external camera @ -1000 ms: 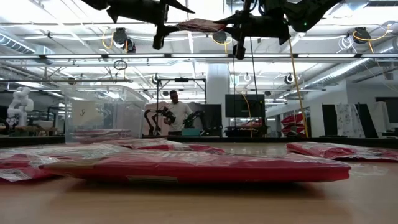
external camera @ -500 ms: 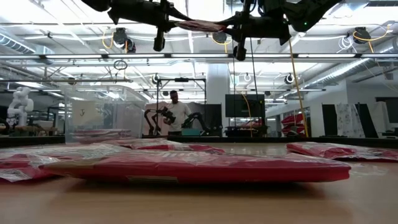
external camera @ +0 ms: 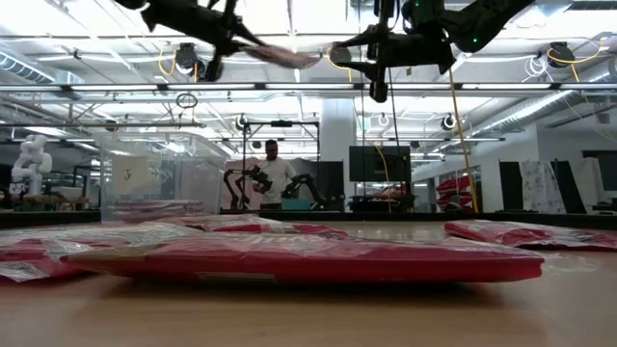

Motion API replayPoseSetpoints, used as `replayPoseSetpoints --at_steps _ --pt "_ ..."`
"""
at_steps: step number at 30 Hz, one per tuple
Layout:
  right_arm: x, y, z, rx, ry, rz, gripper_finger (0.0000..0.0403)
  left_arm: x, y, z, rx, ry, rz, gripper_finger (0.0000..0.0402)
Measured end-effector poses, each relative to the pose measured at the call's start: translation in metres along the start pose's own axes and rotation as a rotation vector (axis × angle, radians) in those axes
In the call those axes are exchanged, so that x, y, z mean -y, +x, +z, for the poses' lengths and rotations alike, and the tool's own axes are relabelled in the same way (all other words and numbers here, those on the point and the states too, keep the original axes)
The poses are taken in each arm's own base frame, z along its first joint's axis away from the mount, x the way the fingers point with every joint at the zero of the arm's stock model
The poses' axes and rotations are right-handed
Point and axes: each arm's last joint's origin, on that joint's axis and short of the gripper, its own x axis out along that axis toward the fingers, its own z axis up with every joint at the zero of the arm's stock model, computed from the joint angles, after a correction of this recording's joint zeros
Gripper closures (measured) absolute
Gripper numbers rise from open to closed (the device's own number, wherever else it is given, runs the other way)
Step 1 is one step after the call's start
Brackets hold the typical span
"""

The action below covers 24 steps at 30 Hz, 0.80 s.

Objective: Sort popcorn bags into baskets
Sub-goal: Put the red popcorn bag into the transparent container

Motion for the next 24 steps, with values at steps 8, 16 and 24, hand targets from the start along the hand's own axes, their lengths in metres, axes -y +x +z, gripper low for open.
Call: replayPoseSetpoints --at_steps 8,16,24 --pt "0.000 -0.002 0.001 -0.027 -0.031 0.024 0.0267 -0.026 -0.049 0.002 0.024 -0.094 0.278 0.0388" --pt "0.000 -0.002 0.001 -0.026 -0.076 0.025 0.0272 -0.048 -0.081 0.003 0.016 -0.118 0.459 0.0387" --pt "0.001 -0.002 0.000 -0.030 -0.101 0.022 0.0273 -0.069 -0.097 0.001 -0.009 -0.163 0.661 0.0384"
